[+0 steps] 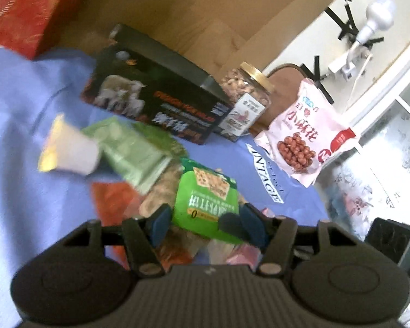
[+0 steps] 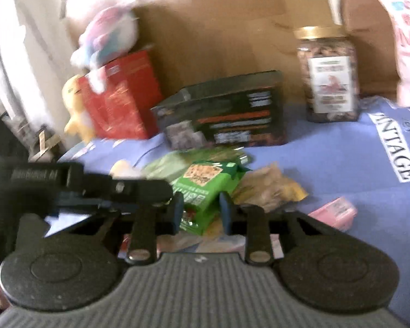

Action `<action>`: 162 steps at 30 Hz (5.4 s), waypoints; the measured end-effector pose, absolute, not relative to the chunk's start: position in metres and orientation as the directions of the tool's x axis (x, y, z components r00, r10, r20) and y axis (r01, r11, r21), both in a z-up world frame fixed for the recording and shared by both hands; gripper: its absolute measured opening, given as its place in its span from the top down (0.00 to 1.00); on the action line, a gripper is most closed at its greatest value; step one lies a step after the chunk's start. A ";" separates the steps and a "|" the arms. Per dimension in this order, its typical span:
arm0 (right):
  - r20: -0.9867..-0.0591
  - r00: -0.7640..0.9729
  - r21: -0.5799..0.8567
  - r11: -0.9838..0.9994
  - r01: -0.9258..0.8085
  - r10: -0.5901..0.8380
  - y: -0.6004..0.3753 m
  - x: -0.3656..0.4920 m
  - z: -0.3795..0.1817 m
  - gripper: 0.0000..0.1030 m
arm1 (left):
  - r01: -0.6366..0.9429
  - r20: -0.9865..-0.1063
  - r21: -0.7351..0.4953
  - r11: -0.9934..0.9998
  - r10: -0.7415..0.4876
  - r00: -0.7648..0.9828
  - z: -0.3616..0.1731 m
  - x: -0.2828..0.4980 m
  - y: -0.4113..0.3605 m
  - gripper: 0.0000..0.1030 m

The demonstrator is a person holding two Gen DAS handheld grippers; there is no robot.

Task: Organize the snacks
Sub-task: 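Grasp the green cracker packet with the left tool, then lift the green packet and drop it into the black tin box, then move the left tool to the white yogurt cup and grasp it, then lift the yogurt cup with the left tool toward the tin box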

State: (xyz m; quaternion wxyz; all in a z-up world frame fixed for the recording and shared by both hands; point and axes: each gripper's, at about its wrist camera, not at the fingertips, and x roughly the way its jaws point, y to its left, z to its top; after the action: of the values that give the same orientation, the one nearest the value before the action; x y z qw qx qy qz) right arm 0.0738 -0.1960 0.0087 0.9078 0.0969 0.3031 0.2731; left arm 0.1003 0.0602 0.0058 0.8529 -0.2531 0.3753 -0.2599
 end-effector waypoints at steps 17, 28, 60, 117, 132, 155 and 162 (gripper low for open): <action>-0.554 0.535 0.152 0.709 -0.689 0.638 -0.147 0.003 0.001 0.41 | 0.175 -0.524 -0.599 0.781 -0.549 0.651 0.005 0.006 0.115 0.38; -0.574 0.573 0.095 0.743 -0.663 0.585 -0.135 0.005 -0.010 0.61 | 0.195 -0.578 -0.561 0.804 -0.550 0.603 -0.006 0.026 0.089 0.57; -0.390 0.812 0.138 0.900 -0.414 0.433 -0.148 0.204 0.035 0.57 | 0.214 -0.474 -0.463 0.860 -0.444 0.760 0.056 0.245 0.027 0.56; -0.703 0.507 0.271 0.847 -0.457 0.499 -0.098 0.236 -0.011 0.47 | -0.088 -0.551 -0.583 0.808 -0.314 0.773 0.005 0.105 0.132 0.39; -0.639 0.504 0.191 0.755 -0.628 0.581 -0.154 0.084 0.007 0.48 | -0.004 -0.529 -0.566 0.824 -0.359 0.768 -0.001 0.069 0.119 0.43; -0.615 0.545 -0.080 0.643 -0.762 0.569 -0.037 0.129 -0.018 0.50 | 0.031 -0.484 -0.594 0.804 -0.388 0.784 -0.016 0.103 0.120 0.56; -0.607 0.573 -0.072 0.680 -0.730 0.551 -0.066 0.116 -0.014 0.59 | 0.175 -0.474 -0.556 0.812 -0.483 0.736 -0.011 0.092 0.096 0.61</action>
State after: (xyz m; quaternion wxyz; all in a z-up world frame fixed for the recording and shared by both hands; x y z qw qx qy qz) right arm 0.1155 -0.0663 -0.0136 0.8724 -0.1592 0.2808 0.3671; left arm 0.0919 0.0959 -0.0108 0.8988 -0.2458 0.3135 -0.1829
